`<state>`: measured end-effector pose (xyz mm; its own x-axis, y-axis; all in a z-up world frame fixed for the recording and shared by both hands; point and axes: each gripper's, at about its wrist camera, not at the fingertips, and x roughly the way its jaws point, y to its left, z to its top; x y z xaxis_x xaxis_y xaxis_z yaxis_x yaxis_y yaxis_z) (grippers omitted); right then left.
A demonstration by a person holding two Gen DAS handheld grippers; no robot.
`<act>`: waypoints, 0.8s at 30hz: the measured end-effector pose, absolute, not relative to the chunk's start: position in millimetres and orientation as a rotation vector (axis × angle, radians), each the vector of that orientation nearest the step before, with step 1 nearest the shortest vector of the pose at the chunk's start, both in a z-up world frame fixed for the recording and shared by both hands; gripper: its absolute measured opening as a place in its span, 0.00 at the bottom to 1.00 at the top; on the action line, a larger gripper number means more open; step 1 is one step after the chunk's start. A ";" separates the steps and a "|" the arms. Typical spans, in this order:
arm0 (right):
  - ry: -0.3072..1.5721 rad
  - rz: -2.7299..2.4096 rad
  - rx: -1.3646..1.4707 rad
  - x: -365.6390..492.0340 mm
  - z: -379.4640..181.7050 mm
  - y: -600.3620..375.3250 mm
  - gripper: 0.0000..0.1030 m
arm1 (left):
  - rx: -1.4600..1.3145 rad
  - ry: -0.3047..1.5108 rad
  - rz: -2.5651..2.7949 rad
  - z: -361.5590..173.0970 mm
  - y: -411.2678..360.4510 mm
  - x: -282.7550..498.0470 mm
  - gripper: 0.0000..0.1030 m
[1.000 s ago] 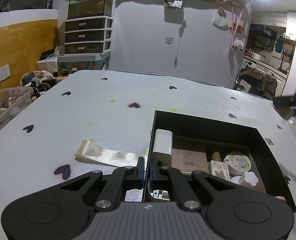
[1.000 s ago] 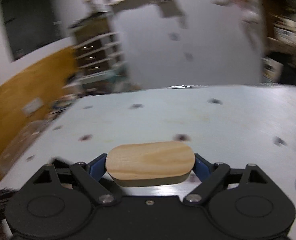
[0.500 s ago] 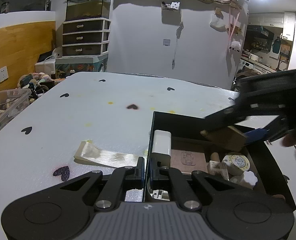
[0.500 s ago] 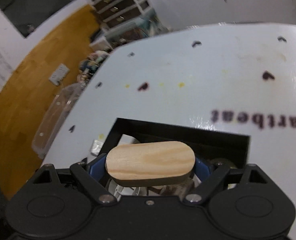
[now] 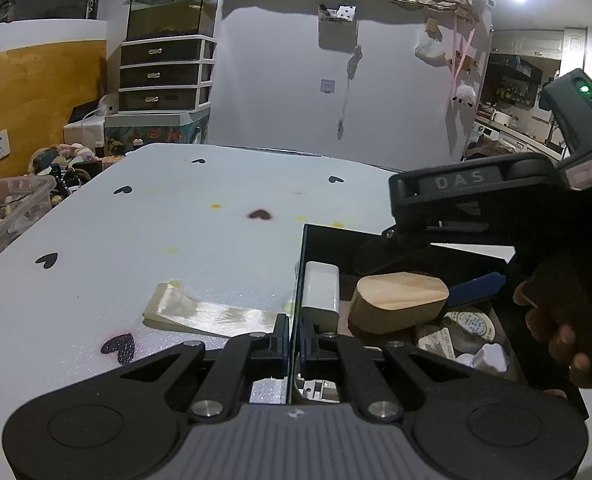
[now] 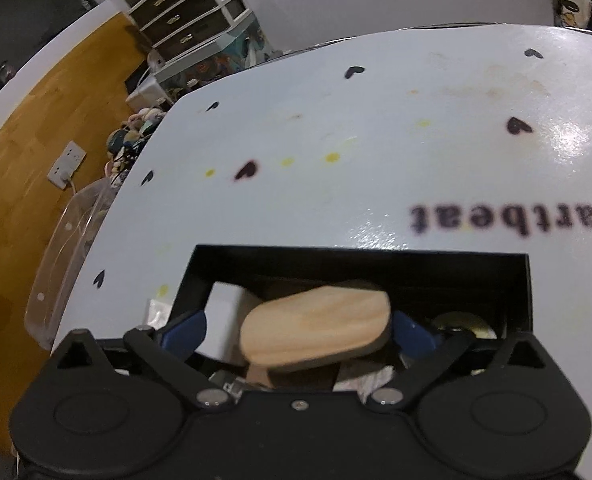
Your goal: Organize rigid objects
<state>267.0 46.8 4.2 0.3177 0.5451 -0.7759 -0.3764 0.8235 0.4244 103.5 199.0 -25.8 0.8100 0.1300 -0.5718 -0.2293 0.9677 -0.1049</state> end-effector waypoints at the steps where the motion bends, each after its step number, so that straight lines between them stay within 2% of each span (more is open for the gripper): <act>1: 1.087 0.619 0.173 264.6 5.7 46.5 1.00 | -0.174 0.597 0.193 -25.9 199.1 103.9 0.04; 14: 1.048 0.672 0.220 250.4 23.8 28.7 1.00 | -0.179 0.594 0.191 -26.1 199.3 103.7 0.04; 24: 0.818 0.749 0.160 217.3 50.2 -1.4 1.00 | -0.153 0.580 0.186 -21.4 196.7 99.8 0.04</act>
